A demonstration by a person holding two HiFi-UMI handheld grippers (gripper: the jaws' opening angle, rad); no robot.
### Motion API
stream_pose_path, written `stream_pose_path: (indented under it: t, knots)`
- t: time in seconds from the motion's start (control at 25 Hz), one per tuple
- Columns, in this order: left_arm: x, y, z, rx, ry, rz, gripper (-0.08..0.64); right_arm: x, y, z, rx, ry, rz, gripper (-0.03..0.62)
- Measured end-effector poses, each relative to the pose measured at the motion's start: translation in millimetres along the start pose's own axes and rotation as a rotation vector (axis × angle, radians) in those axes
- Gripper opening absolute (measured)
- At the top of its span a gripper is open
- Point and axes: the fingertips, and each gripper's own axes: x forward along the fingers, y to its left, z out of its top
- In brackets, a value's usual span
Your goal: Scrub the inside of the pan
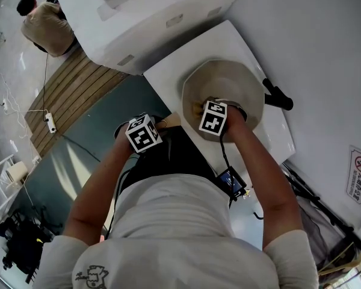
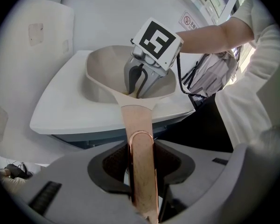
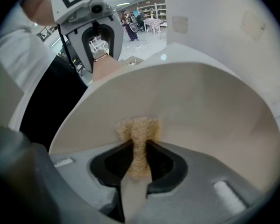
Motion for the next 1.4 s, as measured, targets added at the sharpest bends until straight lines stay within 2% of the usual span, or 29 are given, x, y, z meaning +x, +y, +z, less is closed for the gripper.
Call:
stream_pose_path:
  t: [0.16, 0.32, 0.52, 0.6, 0.72, 0.92, 1.0, 1.12, 1.24, 1.4]
  knots:
    - [0.8, -1.1, 0.3, 0.003, 0.002, -0.008, 0.150, -10.6, 18.6, -18.8, 0.031, 0.112, 0.079, 0.083]
    - [2.7, -3.5, 0.6, 0.003, 0.005, -0.017, 0.149, -3.3, 33.1, -44.5, 0.062, 0.174, 0.166, 0.083]
    - [6.8, -9.5, 0.5, 0.004, 0.012, -0.048, 0.147, -4.3, 32.7, -99.7, 0.105, 0.358, 0.178, 0.086]
    - [7.6, -11.6, 0.6, 0.004, 0.014, -0.063, 0.147, -7.7, 22.9, -122.2, 0.121, 0.434, 0.141, 0.089]
    - [8.1, -13.0, 1.0, 0.005, 0.017, -0.074, 0.147, -16.3, -1.3, -148.3, 0.125, 0.529, 0.037, 0.091]
    - [8.9, -12.6, 0.9, 0.005, 0.022, -0.076, 0.146, -34.9, -56.7, -164.6, 0.091, 0.625, -0.236, 0.092]
    - [8.6, -12.3, 0.9, 0.007, 0.024, -0.075, 0.146, -40.4, -75.1, -160.2, 0.087, 0.616, -0.329, 0.092]
    - [7.7, -11.8, 1.8, 0.007, 0.022, -0.070, 0.146, -46.1, -94.4, -150.3, 0.078, 0.589, -0.418, 0.092]
    - [7.1, -12.7, 1.3, 0.000, 0.018, -0.069, 0.146, -50.5, -108.9, -136.6, 0.057, 0.539, -0.481, 0.089]
    - [6.8, -12.1, 0.4, -0.013, 0.009, -0.068, 0.146, -51.5, -125.4, -111.7, 0.049, 0.412, -0.534, 0.083]
